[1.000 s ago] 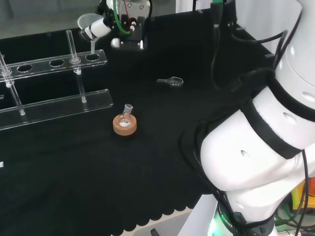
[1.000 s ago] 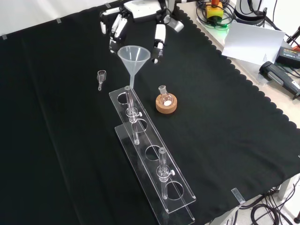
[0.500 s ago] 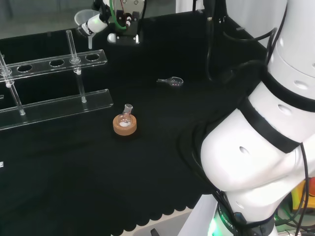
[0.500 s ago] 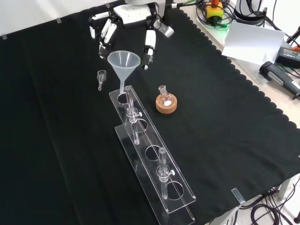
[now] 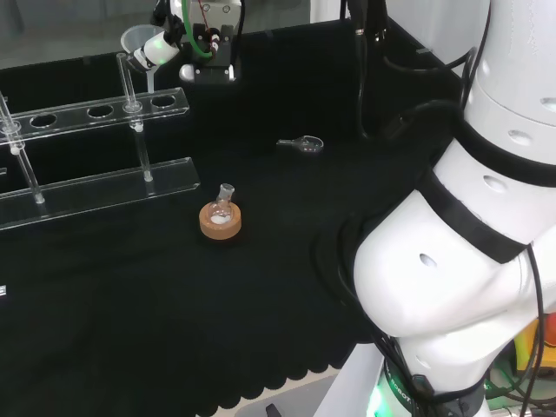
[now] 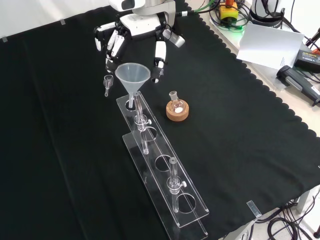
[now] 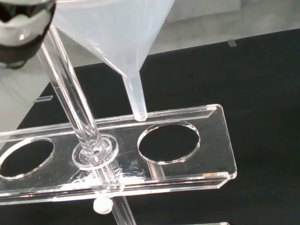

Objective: Put the funnel back on the funnel stand.

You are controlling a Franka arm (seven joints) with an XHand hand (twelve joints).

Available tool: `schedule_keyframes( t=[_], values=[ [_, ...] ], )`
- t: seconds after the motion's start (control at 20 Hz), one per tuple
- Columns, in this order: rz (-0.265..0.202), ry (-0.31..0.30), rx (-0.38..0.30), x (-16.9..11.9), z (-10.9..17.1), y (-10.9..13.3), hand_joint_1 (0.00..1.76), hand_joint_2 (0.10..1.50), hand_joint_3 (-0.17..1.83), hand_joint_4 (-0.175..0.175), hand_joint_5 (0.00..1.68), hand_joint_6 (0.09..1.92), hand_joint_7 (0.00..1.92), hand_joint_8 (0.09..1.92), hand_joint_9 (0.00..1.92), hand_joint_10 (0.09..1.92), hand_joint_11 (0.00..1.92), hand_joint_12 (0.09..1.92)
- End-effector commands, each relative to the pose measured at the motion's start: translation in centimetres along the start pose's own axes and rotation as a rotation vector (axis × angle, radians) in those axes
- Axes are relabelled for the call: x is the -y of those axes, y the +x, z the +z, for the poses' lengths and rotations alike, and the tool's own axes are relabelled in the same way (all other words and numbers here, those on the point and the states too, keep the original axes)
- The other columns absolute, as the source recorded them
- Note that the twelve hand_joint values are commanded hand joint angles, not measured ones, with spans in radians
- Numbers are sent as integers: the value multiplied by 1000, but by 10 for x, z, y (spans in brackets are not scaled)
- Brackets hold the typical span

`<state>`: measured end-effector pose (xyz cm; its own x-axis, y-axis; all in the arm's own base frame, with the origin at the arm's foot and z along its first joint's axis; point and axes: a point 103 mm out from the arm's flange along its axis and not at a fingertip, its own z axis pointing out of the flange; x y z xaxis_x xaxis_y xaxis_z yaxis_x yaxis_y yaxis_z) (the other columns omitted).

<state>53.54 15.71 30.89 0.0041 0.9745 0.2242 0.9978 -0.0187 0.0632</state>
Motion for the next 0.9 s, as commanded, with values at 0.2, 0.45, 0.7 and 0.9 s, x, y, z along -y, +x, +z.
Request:
schedule_keyframes(
  t=[0.2, 0.45, 0.7, 0.9],
  values=[
    [-6, 19, 31, -2, 3, -17, 868, 501, 577, 100, 867, 199, 1219, 87, 865, 261, 0, 1407],
    [-5, 30, 54, 0, 6, -19, 868, 500, 578, 101, 868, 203, 1221, 87, 865, 260, 0, 1406],
    [-38, 38, 89, -1, 11, -12, 867, 500, 580, 102, 869, 206, 1222, 87, 865, 259, 0, 1403],
    [-51, 64, 111, -3, 17, -7, 865, 500, 581, 102, 864, 206, 1219, 87, 864, 257, 0, 1401]
  ],
)
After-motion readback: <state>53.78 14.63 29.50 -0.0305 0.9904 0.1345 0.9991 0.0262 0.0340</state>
